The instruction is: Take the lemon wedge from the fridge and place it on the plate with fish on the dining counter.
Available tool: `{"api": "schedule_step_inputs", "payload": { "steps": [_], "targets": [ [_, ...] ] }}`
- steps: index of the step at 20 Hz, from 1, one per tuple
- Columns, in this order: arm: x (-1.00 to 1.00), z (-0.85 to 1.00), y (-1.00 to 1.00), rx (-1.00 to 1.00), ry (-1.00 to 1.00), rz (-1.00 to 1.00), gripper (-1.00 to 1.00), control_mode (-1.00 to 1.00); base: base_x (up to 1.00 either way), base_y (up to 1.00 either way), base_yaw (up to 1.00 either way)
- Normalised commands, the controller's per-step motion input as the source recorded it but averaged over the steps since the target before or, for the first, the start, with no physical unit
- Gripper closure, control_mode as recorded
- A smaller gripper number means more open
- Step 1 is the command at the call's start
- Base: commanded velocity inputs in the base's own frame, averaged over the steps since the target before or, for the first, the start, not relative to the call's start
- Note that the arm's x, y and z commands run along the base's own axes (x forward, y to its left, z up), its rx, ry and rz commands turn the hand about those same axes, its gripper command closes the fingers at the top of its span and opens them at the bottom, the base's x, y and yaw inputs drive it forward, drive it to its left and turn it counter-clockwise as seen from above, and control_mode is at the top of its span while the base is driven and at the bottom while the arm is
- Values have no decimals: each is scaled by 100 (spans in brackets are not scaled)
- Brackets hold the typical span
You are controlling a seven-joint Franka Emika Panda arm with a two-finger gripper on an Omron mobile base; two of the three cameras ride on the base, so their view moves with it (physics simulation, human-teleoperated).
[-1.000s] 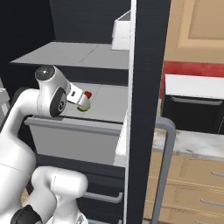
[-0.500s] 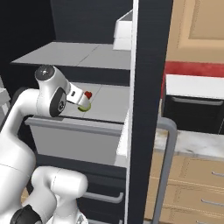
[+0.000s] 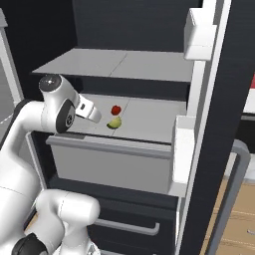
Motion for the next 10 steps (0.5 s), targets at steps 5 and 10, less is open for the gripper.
{"api": "schedule_step_inputs", "payload": {
  "steps": [5, 10],
  "targets": [
    [0, 0, 0, 0, 0, 0, -100, 100, 7, 0, 0],
    [0, 0, 0, 0, 0, 0, -100, 100, 36, 0, 0]
  ]
}}
